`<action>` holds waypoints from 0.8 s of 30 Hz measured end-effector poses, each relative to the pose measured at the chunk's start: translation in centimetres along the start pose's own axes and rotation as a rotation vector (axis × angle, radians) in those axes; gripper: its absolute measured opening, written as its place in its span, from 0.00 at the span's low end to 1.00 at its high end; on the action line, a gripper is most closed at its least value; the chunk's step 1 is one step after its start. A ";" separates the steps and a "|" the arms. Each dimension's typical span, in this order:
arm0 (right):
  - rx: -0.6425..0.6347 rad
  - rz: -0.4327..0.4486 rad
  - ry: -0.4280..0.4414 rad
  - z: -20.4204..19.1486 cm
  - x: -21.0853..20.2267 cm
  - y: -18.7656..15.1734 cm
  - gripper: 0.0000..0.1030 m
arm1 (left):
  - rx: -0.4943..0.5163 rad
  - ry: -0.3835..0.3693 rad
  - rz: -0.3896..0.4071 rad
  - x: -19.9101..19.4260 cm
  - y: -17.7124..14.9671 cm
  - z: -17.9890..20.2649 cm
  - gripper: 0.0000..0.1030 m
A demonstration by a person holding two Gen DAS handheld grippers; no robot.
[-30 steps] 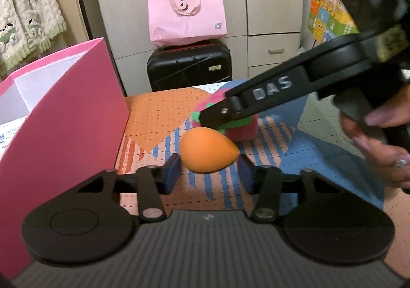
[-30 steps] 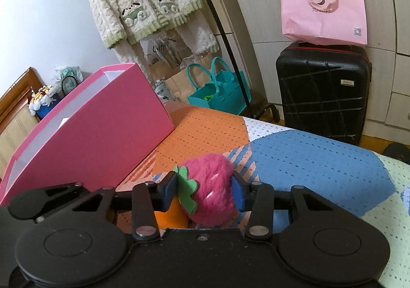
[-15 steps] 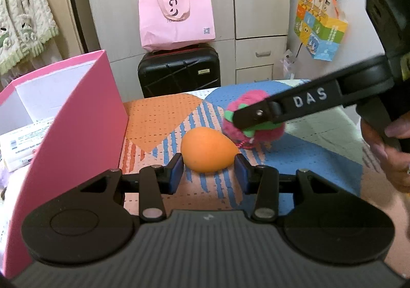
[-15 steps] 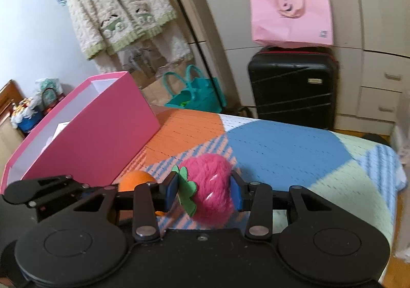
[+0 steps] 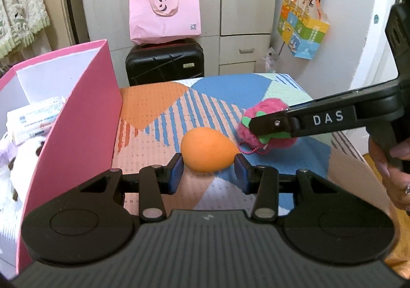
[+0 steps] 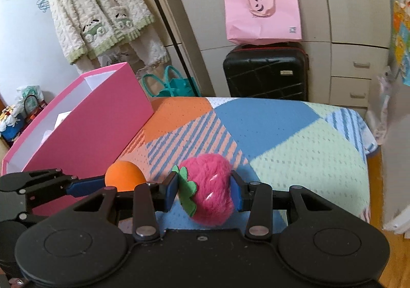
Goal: Organize soft objects
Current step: 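Close the right gripper on the pink strawberry plush while the left gripper closes on the orange sponge, then lift the strawberry plush and orange sponge with both grippers and carry them over the box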
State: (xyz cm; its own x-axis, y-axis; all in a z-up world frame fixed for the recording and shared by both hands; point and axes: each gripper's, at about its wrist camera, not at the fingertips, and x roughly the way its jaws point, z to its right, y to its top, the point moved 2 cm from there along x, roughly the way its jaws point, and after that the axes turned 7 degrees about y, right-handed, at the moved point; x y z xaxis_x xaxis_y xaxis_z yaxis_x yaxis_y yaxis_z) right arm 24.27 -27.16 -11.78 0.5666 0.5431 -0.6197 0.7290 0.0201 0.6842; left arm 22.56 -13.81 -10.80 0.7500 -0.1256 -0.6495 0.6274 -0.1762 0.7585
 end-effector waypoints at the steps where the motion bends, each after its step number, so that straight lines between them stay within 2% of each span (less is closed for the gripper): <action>1: 0.005 -0.002 -0.007 -0.2 -0.3 -0.3 0.46 | -0.002 -0.012 -0.006 -0.2 -0.2 -0.1 0.41; 7: 0.034 -0.006 -0.034 -1.4 -1.6 -2.3 0.46 | -0.003 -0.084 -0.102 -1.5 -1.5 -0.6 0.41; 15: 0.030 -0.026 -0.032 -3.5 -3.5 -5.5 0.46 | 0.047 -0.121 -0.129 -4.0 -2.9 -1.2 0.41; 20: 0.029 -0.030 -0.019 -5.0 -4.8 -6.5 0.46 | 0.048 -0.202 -0.160 -5.4 -3.7 -2.0 0.41; 24: 0.018 -0.043 -0.025 -6.6 -5.6 -7.1 0.46 | 0.058 -0.220 -0.183 -6.3 -4.8 -2.4 0.41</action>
State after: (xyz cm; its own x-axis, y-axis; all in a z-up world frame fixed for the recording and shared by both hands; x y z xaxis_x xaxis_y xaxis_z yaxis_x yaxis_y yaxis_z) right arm 13.42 -24.79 -10.63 0.5442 0.5210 -0.6576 0.7592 0.0277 0.6503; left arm 15.37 -9.79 -10.22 0.5576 -0.2942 -0.7763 0.7304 -0.2704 0.6272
